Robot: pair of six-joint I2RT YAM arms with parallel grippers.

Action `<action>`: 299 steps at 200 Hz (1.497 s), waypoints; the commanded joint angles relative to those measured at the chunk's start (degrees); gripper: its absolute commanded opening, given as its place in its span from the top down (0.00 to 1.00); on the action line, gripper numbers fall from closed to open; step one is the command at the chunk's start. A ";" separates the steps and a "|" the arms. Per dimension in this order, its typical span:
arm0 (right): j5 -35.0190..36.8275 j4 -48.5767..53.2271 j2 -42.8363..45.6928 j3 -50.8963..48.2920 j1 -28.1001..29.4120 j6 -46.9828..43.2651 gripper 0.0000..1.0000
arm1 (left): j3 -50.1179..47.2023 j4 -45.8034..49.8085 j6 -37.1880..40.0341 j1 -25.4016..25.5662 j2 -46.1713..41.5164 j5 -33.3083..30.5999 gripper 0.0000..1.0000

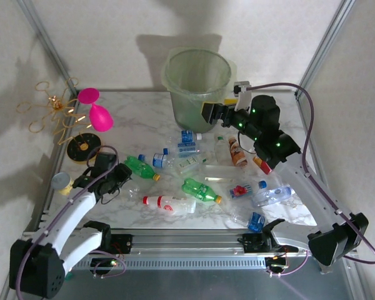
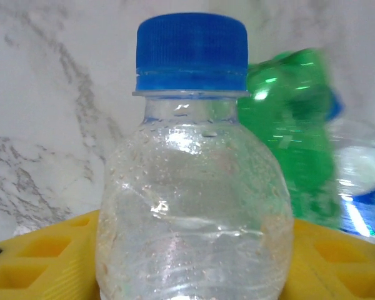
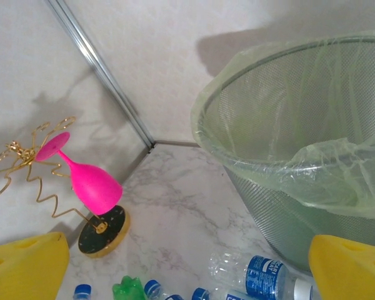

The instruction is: Put the plastic bottles in the bin

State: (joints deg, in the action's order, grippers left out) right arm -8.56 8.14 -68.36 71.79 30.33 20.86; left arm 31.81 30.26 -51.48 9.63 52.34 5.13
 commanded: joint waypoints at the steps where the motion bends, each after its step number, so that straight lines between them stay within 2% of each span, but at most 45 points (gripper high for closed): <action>1: 4.16 -2.64 3.19 0.20 0.31 2.98 0.01 | 6.58 5.36 3.77 -0.49 -5.38 -0.09 0.42; 9: 3.13 -4.51 4.39 -1.30 0.32 2.49 0.01 | 8.99 6.10 5.52 -0.15 -6.12 0.92 0.42; 25: -4.93 -9.00 6.11 -4.31 0.26 0.77 0.03 | 12.89 5.42 9.35 1.21 -5.70 4.88 0.41; 50: -16.56 -8.49 2.62 -2.10 0.26 1.97 0.04 | 15.42 0.47 11.90 2.37 -6.37 13.40 0.41; 79: -24.52 -8.80 -1.15 -1.10 0.29 4.91 0.04 | 17.87 -7.88 12.93 3.21 -5.78 23.97 0.42; 97: -28.73 -9.98 -2.21 -1.85 0.39 6.47 0.05 | 19.01 -14.17 12.25 4.91 -5.40 28.16 0.43; 127: -30.97 -13.76 -1.08 -5.77 1.54 7.22 0.04 | 19.48 -24.94 10.71 8.80 -5.67 30.88 0.44; 169: -41.76 -17.42 -2.01 -7.30 4.90 8.41 0.01 | 19.25 -37.10 10.80 14.33 -6.28 31.88 0.43; 205: -42.63 -15.63 -2.83 -6.26 9.21 4.77 0.01 | 19.58 -45.11 8.39 15.57 -6.06 34.05 0.43; 245: -45.06 -19.63 -5.87 -5.61 12.77 7.79 0.01 | 19.62 -47.41 8.76 19.05 -5.58 33.19 0.41; 299: -50.73 -35.89 -8.59 -7.96 12.99 19.71 0.01 | 19.25 -47.15 9.64 22.86 -4.61 31.11 0.42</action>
State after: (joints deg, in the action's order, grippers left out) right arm -56.25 -17.91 -76.51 64.42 42.92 34.70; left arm 49.56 -14.66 -42.41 30.63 47.77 36.27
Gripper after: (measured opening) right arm 0.988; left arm 0.582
